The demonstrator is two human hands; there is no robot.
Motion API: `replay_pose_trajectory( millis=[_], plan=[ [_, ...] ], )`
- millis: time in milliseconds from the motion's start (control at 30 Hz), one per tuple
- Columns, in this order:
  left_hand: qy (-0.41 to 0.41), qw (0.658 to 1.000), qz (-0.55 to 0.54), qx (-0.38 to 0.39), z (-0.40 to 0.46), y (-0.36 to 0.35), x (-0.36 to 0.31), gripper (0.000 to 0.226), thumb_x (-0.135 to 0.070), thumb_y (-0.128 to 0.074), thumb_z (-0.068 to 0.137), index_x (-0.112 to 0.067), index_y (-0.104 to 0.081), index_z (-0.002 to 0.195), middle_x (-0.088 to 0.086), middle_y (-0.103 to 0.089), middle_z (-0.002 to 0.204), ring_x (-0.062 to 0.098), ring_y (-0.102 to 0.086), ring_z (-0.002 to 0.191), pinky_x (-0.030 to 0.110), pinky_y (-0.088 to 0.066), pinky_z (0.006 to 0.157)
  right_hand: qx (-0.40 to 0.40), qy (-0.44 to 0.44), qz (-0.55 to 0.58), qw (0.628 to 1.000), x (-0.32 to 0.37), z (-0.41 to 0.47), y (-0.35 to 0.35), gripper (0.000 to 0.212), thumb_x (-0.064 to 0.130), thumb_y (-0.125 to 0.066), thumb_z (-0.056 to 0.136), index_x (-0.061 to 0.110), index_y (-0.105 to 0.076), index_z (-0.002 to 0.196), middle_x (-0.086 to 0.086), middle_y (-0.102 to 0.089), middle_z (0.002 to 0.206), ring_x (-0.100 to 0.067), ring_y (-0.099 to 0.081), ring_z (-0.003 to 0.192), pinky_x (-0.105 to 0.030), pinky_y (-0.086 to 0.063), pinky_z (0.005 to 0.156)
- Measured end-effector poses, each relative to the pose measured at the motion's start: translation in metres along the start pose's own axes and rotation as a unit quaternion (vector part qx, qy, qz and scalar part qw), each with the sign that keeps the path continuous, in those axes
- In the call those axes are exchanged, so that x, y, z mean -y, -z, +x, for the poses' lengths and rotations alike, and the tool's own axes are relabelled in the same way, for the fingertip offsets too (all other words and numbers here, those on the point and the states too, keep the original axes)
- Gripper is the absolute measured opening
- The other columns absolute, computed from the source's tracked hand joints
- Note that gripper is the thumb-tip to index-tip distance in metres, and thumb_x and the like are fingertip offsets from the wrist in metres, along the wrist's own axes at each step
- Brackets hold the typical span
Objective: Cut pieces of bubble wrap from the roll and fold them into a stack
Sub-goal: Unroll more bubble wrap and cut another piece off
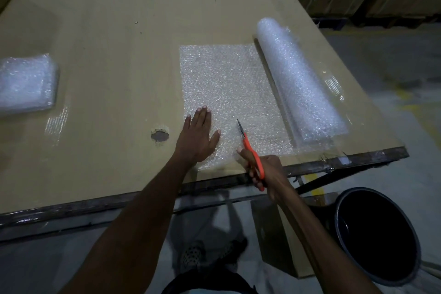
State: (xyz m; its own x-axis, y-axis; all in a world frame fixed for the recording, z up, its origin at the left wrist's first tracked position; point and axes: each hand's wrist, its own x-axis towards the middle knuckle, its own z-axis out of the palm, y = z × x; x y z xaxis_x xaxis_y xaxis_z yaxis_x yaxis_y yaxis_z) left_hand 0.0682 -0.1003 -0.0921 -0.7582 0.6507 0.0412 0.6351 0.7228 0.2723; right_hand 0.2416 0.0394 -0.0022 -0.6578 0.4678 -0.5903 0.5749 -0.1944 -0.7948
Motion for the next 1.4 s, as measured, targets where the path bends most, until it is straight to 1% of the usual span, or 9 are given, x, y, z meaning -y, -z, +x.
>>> replay_pose_trajectory(
  millis=[133, 367, 567, 667, 767, 967, 1167, 1300, 1400],
  plan=[
    [0.000, 1.000, -0.003, 0.000, -0.001, 0.000, -0.001, 0.076, -0.054, -0.020, 0.101, -0.005, -0.012, 0.159, 0.013, -0.007, 0.167, 0.024, -0.002, 0.154, 0.045, -0.002, 0.124, 0.004, 0.008, 0.002, 1.000, -0.002, 0.002, 0.004, 0.042, 0.040, -0.083, 0.082, 0.001, -0.067, 0.078, -0.006, -0.051, 0.048, -0.011, -0.038, 0.033, -0.018, -0.025, 0.033],
    [0.001, 1.000, 0.000, -0.002, -0.001, 0.002, -0.002, 0.077, -0.055, -0.019, 0.100, -0.005, -0.013, 0.159, 0.013, -0.008, 0.167, 0.025, -0.002, 0.154, 0.045, -0.001, 0.124, 0.009, -0.005, -0.006, 1.000, 0.012, 0.008, -0.002, 0.046, 0.049, -0.083, 0.078, 0.005, -0.069, 0.076, -0.007, -0.056, 0.053, -0.013, -0.044, 0.038, -0.021, -0.029, 0.037],
    [0.003, 1.000, 0.004, -0.002, -0.001, 0.001, -0.001, 0.079, -0.057, -0.016, 0.099, -0.005, -0.014, 0.159, 0.012, -0.008, 0.167, 0.025, -0.004, 0.154, 0.046, -0.004, 0.124, 0.013, 0.014, 0.000, 1.000, 0.003, 0.007, 0.004, 0.043, 0.041, -0.086, 0.078, 0.003, -0.068, 0.067, -0.008, -0.054, 0.050, -0.012, -0.042, 0.034, -0.019, -0.028, 0.035],
    [0.005, 1.000, 0.001, 0.004, -0.001, 0.003, -0.002, 0.082, -0.059, -0.012, 0.097, -0.006, -0.013, 0.159, 0.012, -0.007, 0.167, 0.025, -0.003, 0.154, 0.046, -0.003, 0.124, 0.017, 0.016, 0.011, 1.000, 0.005, 0.005, 0.005, 0.045, 0.043, -0.086, 0.078, 0.000, -0.070, 0.076, -0.009, -0.055, 0.052, -0.012, -0.045, 0.036, -0.019, -0.030, 0.036],
    [0.008, 1.000, 0.005, 0.015, -0.005, 0.005, -0.003, 0.082, -0.059, -0.014, 0.097, -0.006, -0.010, 0.159, 0.012, -0.005, 0.167, 0.025, -0.001, 0.154, 0.047, -0.002, 0.124, 0.020, 0.005, 0.011, 1.000, 0.011, 0.007, 0.005, 0.045, 0.049, -0.085, 0.076, 0.007, -0.069, 0.072, -0.008, -0.058, 0.054, -0.014, -0.046, 0.038, -0.020, -0.031, 0.039],
    [-0.019, 0.998, 0.052, -0.040, 0.010, 0.018, -0.002, 0.075, -0.056, -0.031, 0.097, -0.002, -0.030, 0.150, 0.017, -0.034, 0.154, 0.031, -0.026, 0.144, 0.052, -0.006, 0.122, 0.032, -0.007, -0.009, 0.999, 0.015, 0.009, 0.009, 0.045, 0.051, -0.084, 0.076, 0.009, -0.068, 0.073, -0.006, -0.058, 0.054, -0.014, -0.045, 0.038, -0.021, -0.032, 0.040],
    [-0.022, 0.999, 0.007, 0.031, 0.060, 0.014, 0.015, 0.084, -0.063, -0.017, 0.100, -0.005, -0.008, 0.159, 0.013, -0.001, 0.167, 0.024, 0.003, 0.154, 0.049, 0.002, 0.124, 0.022, -0.034, 0.002, 0.999, 0.018, 0.006, 0.002, 0.045, 0.050, -0.083, 0.077, 0.007, -0.069, 0.077, -0.006, -0.054, 0.053, -0.014, -0.041, 0.038, -0.019, -0.030, 0.039],
    [-0.029, 0.999, -0.007, 0.019, 0.061, 0.005, 0.023, 0.082, -0.062, -0.023, 0.102, -0.006, -0.007, 0.159, 0.012, 0.001, 0.167, 0.023, 0.005, 0.154, 0.047, 0.001, 0.124, 0.007, -0.032, 0.008, 0.999, 0.014, 0.004, -0.003, 0.047, 0.044, -0.084, 0.078, -0.001, -0.070, 0.079, -0.011, -0.053, 0.053, -0.016, -0.041, 0.037, -0.019, -0.028, 0.039],
    [-0.030, 0.999, -0.014, 0.014, 0.061, 0.007, 0.022, 0.082, -0.062, -0.024, 0.102, -0.006, -0.008, 0.159, 0.012, 0.001, 0.167, 0.022, 0.004, 0.154, 0.047, 0.001, 0.124, -0.014, -0.011, 0.022, 1.000, 0.008, 0.009, -0.007, 0.061, 0.039, -0.086, 0.077, -0.019, -0.068, 0.087, -0.014, -0.053, 0.053, -0.016, -0.039, 0.034, -0.018, -0.026, 0.036]
  ],
)
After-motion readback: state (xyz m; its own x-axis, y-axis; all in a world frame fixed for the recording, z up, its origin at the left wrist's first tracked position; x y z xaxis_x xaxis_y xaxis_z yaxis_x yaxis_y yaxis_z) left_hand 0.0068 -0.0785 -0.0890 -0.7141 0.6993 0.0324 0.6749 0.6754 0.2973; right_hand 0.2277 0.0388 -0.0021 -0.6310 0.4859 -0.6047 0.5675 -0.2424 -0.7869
